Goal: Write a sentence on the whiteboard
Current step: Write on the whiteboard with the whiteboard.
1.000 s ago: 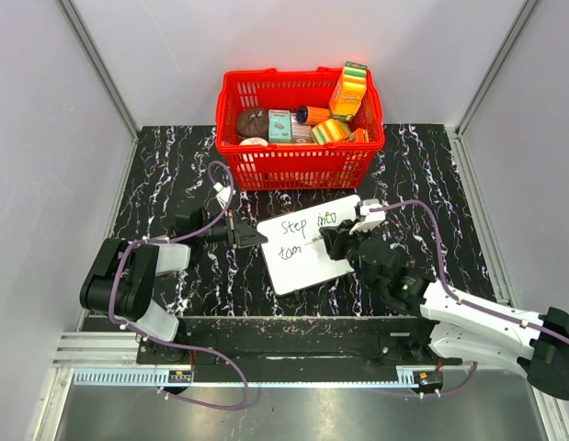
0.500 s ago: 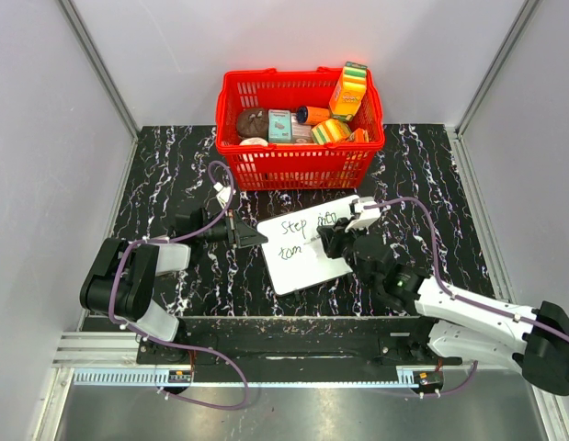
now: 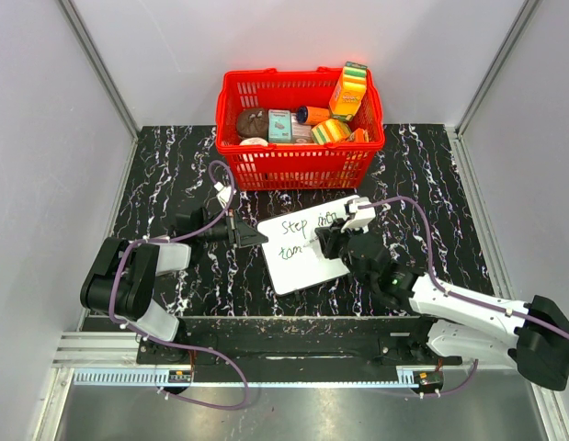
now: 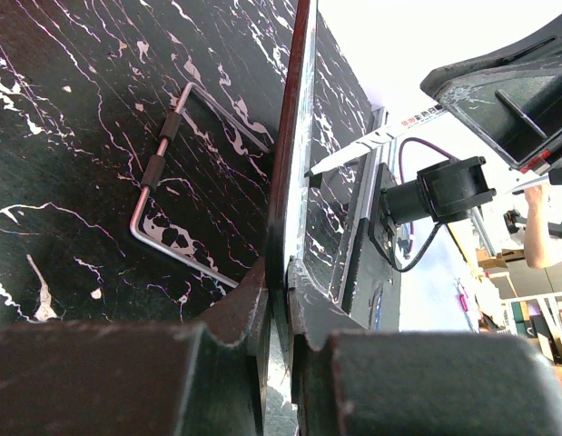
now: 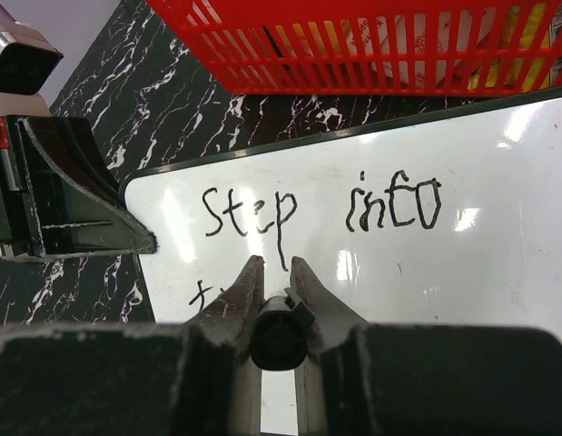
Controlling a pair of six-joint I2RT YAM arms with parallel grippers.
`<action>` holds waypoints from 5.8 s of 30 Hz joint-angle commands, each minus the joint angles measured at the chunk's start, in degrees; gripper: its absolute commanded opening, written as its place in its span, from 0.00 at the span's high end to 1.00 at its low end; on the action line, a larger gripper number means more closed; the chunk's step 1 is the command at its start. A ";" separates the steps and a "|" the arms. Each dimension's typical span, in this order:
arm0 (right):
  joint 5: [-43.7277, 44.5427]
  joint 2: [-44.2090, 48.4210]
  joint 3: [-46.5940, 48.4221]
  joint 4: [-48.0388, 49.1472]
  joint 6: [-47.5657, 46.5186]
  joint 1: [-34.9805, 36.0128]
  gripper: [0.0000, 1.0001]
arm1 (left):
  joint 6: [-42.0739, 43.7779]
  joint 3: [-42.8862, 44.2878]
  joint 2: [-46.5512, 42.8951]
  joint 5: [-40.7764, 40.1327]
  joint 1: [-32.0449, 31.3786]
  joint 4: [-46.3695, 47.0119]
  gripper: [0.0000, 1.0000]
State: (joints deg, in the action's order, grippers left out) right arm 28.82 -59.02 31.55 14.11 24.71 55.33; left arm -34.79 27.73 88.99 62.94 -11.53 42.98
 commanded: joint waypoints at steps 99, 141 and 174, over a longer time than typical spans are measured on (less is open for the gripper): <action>4.67 1.46 -1.31 1.36 0.34 -2.42 1.00 | 4.81 0.84 1.10 -1.15 -0.95 -0.35 1.00; 1.59 5.41 -5.63 -2.60 4.47 -2.51 1.00 | 4.73 0.75 1.18 -1.24 -0.95 -0.44 1.00; 7.39 2.77 -0.35 0.92 0.69 -3.12 1.00 | 4.90 0.84 1.10 -1.15 -1.04 -0.53 1.00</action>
State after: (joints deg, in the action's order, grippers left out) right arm 31.90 -55.94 29.06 13.87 26.65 53.23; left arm -34.74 27.99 89.01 62.92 -11.57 42.30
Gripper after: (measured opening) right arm 0.186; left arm 0.122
